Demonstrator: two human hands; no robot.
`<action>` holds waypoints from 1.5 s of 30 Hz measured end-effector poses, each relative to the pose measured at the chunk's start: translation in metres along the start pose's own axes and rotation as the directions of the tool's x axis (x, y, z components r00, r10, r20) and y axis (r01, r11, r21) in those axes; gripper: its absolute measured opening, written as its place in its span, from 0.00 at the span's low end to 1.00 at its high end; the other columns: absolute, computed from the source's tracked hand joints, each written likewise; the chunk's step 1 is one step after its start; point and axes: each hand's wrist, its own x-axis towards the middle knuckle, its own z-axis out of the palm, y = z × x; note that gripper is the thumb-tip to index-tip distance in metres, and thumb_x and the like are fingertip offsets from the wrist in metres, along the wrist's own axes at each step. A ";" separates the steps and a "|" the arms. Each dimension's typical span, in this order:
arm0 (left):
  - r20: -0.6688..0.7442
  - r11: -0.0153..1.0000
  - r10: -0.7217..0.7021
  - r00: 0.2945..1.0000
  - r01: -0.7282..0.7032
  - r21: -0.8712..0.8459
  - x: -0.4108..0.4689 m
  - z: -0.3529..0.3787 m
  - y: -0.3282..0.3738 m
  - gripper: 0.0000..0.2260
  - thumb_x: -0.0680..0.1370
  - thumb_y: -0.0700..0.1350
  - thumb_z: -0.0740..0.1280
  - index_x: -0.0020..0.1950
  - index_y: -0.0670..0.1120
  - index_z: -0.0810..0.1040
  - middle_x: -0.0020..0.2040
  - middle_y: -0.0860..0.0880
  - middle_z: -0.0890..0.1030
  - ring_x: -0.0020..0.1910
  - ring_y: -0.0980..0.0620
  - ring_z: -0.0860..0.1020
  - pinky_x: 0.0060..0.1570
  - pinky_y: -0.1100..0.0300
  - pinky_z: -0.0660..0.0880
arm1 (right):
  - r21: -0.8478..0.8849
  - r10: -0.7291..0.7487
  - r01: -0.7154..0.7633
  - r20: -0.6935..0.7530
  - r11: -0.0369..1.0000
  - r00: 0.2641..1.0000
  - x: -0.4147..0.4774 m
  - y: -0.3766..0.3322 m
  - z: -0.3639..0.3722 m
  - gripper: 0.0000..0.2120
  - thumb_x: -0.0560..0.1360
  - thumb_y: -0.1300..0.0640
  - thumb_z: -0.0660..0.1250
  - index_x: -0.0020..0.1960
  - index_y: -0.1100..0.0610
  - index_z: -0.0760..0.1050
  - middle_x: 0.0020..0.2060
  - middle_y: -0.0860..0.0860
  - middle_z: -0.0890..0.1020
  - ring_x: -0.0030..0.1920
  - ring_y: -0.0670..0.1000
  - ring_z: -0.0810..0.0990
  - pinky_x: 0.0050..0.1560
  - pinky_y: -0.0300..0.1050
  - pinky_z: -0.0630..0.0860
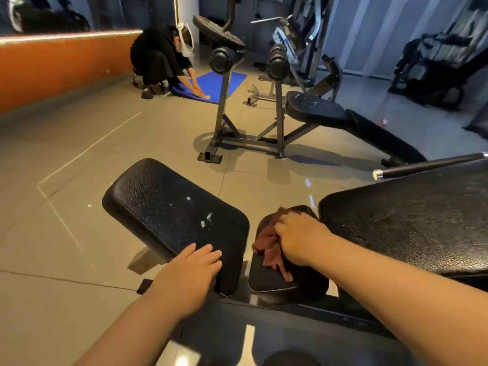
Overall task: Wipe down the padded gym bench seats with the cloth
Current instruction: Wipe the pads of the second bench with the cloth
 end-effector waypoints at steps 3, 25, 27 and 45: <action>0.018 0.998 -0.011 1.000 0.013 -0.062 0.009 0.003 -0.004 0.24 0.85 0.43 0.54 0.81 0.50 0.54 0.82 0.54 0.49 0.81 0.52 0.45 0.74 0.57 0.35 | -0.082 0.182 -0.182 -0.006 0.980 0.983 0.032 0.011 -0.007 0.24 0.81 0.50 0.55 0.75 0.57 0.66 0.73 0.58 0.68 0.71 0.61 0.66 0.72 0.57 0.64; -0.170 0.993 0.118 0.978 -0.118 0.015 -0.004 0.018 -0.050 0.34 0.62 0.42 0.82 0.66 0.54 0.79 0.68 0.55 0.78 0.67 0.53 0.76 0.67 0.54 0.61 | 0.014 -0.027 0.027 -0.017 1.000 0.999 0.033 -0.052 0.024 0.18 0.83 0.50 0.58 0.70 0.56 0.72 0.67 0.55 0.73 0.67 0.57 0.70 0.70 0.53 0.65; -0.191 0.992 0.126 0.974 -0.126 0.011 -0.002 0.019 -0.055 0.31 0.65 0.42 0.81 0.67 0.54 0.79 0.68 0.55 0.77 0.68 0.53 0.75 0.68 0.54 0.60 | 0.369 -0.104 0.074 0.060 0.926 0.993 0.017 -0.059 0.032 0.09 0.82 0.55 0.60 0.58 0.56 0.76 0.53 0.54 0.79 0.54 0.55 0.77 0.61 0.52 0.74; -0.293 0.978 0.060 0.954 -0.116 -0.175 -0.005 0.018 -0.077 0.19 0.78 0.58 0.59 0.65 0.59 0.79 0.68 0.65 0.75 0.71 0.62 0.70 0.71 0.59 0.59 | 0.968 0.499 0.017 -0.144 0.250 0.855 0.056 -0.153 0.068 0.24 0.85 0.52 0.52 0.80 0.45 0.54 0.80 0.44 0.53 0.80 0.47 0.54 0.78 0.48 0.58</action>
